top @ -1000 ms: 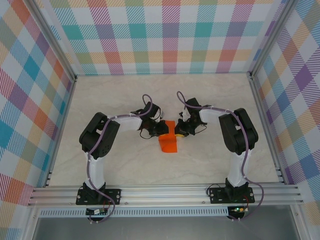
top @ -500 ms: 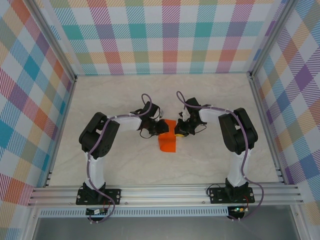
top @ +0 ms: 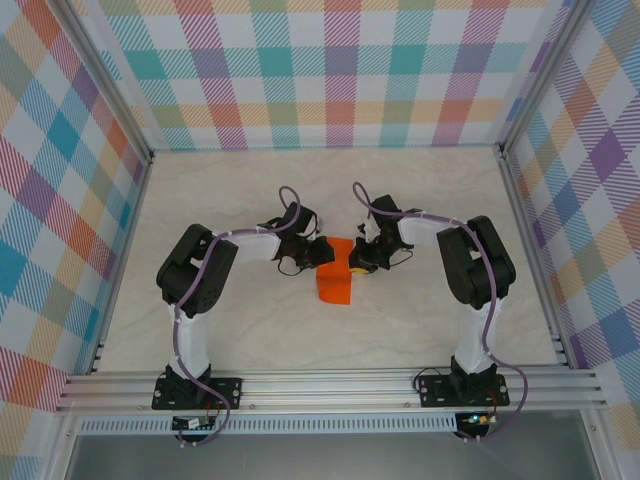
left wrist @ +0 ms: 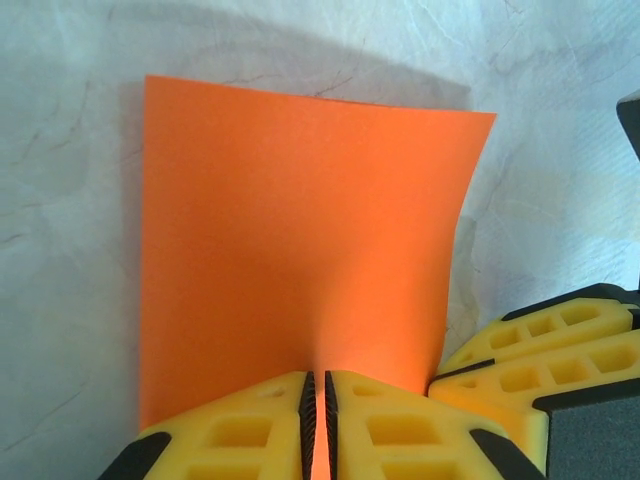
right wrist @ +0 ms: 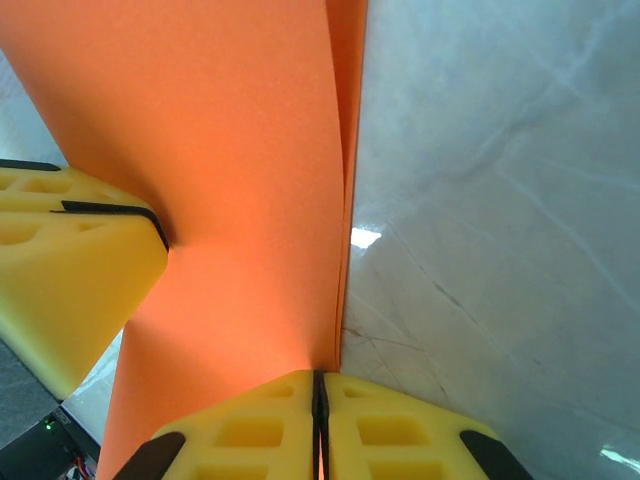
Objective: Fold a paper plane with a square sheet of paper (fold left side to right side)
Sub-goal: Hold the square sheet of paper at the center of the table.
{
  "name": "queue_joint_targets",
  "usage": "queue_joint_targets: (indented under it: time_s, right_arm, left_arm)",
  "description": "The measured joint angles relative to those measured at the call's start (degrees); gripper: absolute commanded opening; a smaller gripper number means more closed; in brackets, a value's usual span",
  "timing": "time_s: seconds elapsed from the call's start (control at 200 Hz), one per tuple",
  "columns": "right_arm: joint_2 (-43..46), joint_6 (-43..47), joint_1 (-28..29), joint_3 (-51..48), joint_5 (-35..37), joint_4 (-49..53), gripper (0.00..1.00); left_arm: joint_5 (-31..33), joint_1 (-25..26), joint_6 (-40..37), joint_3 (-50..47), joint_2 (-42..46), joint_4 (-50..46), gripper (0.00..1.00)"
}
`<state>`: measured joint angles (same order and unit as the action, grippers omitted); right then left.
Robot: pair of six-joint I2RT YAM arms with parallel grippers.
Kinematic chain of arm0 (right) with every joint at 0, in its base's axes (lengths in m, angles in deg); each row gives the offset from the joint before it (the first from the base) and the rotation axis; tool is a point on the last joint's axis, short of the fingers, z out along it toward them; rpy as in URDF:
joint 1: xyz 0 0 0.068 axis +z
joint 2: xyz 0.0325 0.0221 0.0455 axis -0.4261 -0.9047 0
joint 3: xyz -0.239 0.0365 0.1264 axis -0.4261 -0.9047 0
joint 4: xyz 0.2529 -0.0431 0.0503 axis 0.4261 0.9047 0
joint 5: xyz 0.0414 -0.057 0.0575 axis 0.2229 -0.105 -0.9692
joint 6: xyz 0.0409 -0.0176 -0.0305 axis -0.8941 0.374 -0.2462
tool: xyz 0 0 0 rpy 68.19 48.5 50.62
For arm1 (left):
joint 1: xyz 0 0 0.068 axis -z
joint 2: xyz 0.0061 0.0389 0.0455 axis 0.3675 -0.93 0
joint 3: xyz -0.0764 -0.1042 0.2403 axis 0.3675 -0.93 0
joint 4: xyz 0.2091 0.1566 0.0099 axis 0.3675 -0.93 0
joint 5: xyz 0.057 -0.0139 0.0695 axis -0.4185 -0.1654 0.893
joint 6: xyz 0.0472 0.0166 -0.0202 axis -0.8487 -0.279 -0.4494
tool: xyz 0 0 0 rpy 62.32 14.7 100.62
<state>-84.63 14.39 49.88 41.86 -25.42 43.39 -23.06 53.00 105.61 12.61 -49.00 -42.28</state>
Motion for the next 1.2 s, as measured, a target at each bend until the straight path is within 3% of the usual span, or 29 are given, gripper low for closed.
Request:
queue_joint_targets:
  time_s: [0.59, 1.2]
  right_arm:
    - [2.9, -0.9, 0.7, 2.2, 3.3, -2.4, 0.1]
    - [-1.4, -0.2, 1.5, 2.9, 3.4, -1.4, 0.1]
  left_arm:
    - [0.2, 0.3, 0.0, -1.3, 0.4, 2.1, 0.14]
    - [0.2, 0.4, 0.0, -0.7, 0.5, 1.2, 0.18]
